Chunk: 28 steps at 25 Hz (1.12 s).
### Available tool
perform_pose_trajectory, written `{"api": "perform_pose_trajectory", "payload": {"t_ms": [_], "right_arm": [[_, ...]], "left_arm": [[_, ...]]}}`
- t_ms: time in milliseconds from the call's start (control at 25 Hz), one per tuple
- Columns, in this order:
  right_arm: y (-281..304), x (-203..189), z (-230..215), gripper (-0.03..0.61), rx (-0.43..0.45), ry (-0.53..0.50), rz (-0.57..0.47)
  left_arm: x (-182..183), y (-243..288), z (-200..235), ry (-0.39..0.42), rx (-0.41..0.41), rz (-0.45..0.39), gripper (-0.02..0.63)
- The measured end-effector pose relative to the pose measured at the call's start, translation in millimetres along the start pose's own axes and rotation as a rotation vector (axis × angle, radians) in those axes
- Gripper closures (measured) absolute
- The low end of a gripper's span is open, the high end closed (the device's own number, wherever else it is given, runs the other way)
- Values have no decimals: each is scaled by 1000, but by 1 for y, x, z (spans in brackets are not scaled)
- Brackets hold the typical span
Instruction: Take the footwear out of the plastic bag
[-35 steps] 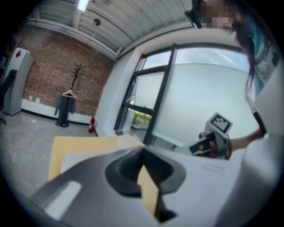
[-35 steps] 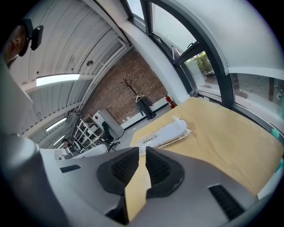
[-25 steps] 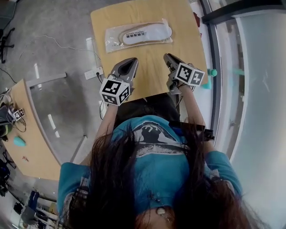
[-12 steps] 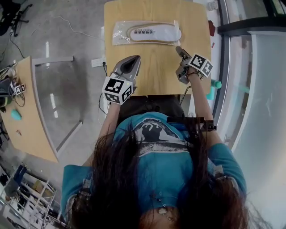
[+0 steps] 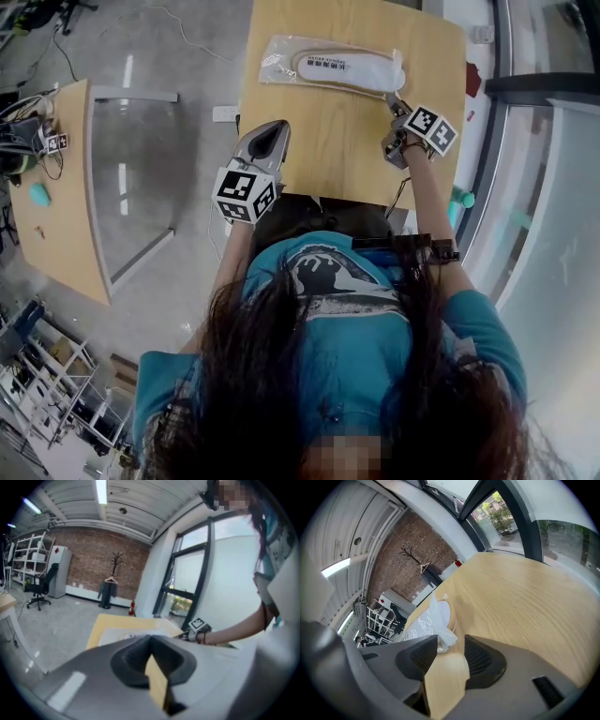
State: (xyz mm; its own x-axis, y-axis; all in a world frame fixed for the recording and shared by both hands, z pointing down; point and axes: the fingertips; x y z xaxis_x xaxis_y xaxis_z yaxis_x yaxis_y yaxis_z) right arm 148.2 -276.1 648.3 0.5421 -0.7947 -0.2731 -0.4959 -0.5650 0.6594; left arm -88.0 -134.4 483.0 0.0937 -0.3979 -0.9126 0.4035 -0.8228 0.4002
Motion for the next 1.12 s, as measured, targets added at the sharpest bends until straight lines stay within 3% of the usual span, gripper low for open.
{"api": "perform_pose_trajectory", "payload": {"t_ms": [280,480,600,760,800,920,1120], "right_arm": [[6,0,8,400,20,-2,-3],[15,2,10,402,-20,42,15],[17,-5,15,492,50,166,59],[11,-17,33,525,177,423,110],[8,-21,40,528,203,466,126],[-2,-32,57,534,280,557,165],[-25,-48,78,535,374,548,216]], "left_arm": [[-3,-7,7,-21,24,1,611],[-1,-1,4,-10,-3,2,611],[-5,3,1,-20,-21,15,611],[-12,10,1,-59,-52,39,609],[-15,13,1,-79,-68,55,600],[-32,25,-5,-204,-161,108,493],[-47,51,-15,-567,-294,62,442]]}}
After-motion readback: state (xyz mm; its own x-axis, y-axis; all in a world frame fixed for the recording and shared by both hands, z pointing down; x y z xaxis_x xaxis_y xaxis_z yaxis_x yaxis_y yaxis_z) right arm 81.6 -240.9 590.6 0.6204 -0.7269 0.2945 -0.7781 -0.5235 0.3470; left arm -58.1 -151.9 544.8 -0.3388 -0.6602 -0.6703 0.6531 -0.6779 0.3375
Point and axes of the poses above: the fingertips, and each gripper's own axes: y forward along the fingers, z to its left, x out of its top, and after that the axes turned 11 degrees about y, right-handed
